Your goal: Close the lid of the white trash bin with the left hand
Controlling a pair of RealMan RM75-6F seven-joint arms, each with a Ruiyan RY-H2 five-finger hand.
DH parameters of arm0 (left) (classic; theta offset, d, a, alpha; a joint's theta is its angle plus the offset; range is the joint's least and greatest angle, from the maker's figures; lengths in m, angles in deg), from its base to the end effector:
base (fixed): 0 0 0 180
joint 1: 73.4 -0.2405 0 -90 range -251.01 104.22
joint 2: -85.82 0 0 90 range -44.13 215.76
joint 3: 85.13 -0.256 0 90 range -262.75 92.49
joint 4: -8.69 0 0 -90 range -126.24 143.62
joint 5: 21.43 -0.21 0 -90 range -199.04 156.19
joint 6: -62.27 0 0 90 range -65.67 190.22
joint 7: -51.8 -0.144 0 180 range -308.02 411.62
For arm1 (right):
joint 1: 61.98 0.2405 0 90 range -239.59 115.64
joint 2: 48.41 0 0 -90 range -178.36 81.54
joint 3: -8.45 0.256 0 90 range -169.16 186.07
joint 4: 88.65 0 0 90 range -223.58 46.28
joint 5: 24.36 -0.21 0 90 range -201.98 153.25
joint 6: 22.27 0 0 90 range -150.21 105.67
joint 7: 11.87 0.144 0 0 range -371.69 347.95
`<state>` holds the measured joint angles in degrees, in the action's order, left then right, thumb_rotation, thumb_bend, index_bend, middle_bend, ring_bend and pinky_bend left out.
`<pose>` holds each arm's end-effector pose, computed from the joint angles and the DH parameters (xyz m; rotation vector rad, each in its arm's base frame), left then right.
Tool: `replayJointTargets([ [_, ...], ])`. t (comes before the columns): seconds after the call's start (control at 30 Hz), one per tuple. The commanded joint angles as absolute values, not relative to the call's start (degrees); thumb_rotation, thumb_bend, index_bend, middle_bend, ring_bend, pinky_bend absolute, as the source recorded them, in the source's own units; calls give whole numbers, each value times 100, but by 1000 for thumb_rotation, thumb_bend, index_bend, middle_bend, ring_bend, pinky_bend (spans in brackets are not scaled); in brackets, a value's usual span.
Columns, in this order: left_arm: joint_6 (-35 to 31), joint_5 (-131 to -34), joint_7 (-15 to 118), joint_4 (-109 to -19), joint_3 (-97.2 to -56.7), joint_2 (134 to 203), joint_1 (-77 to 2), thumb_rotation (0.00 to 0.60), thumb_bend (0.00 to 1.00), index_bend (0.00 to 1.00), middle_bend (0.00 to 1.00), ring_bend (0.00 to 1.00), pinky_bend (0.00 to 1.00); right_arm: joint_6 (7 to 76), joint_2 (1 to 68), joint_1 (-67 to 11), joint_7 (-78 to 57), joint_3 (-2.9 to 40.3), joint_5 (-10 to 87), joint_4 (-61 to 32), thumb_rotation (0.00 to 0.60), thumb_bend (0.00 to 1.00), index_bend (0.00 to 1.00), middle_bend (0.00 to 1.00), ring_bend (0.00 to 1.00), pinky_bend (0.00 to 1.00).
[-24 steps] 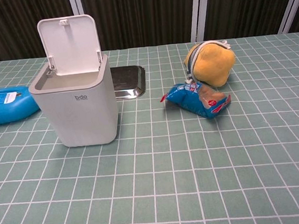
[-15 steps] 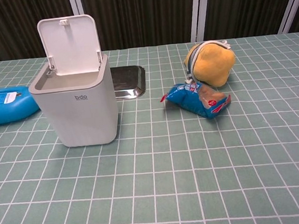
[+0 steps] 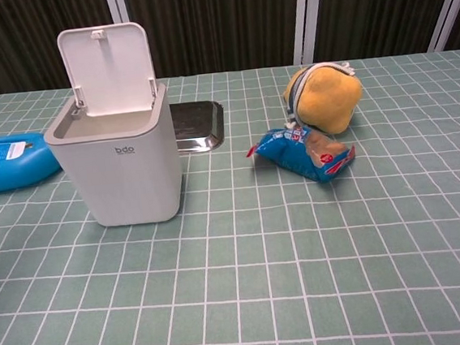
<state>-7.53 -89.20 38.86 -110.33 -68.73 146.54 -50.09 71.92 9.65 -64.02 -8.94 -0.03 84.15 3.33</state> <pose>-0.1570 0.2758 0.1460 -1.4896 -1.0662 -1.1702 -0.2904 -0.0953 0.1651 1.6852 -0.8693 0.9656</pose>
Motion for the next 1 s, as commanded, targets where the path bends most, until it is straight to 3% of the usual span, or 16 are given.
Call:
replayJointTargets([
  [0.03,-6,-7176,3029,-10767,-6006,15202,-3660,600,496,188,1000,1000,1000,6847,984,-6277,-1069,38,8247,392,600,307,0,0,0,0],
  [0.27,475,-5633,2721,-10148,-5832,15481,-2707,600,495,212,1000,1000,1000,6546,944,-6180,-1157,58,8044,498,600,307,0,0,0,0],
  [0.6,677,-4688,2269,-9712,-6202,15575,-1991,600,502,227,1000,1000,1000,6386,808,-6101,-1052,81,7869,595,600,307,0,0,0,0],
  [0.87,483,-4223,2081,-10661,-6302,14999,-1815,600,510,263,1000,1000,1000,6424,786,-6110,-986,123,7778,564,600,308,0,0,0,0],
  [1.0,321,-4287,1797,-11245,-6584,14668,-1785,600,509,256,1000,1000,1000,6456,756,-6118,-946,66,7887,557,600,307,0,0,0,0],
])
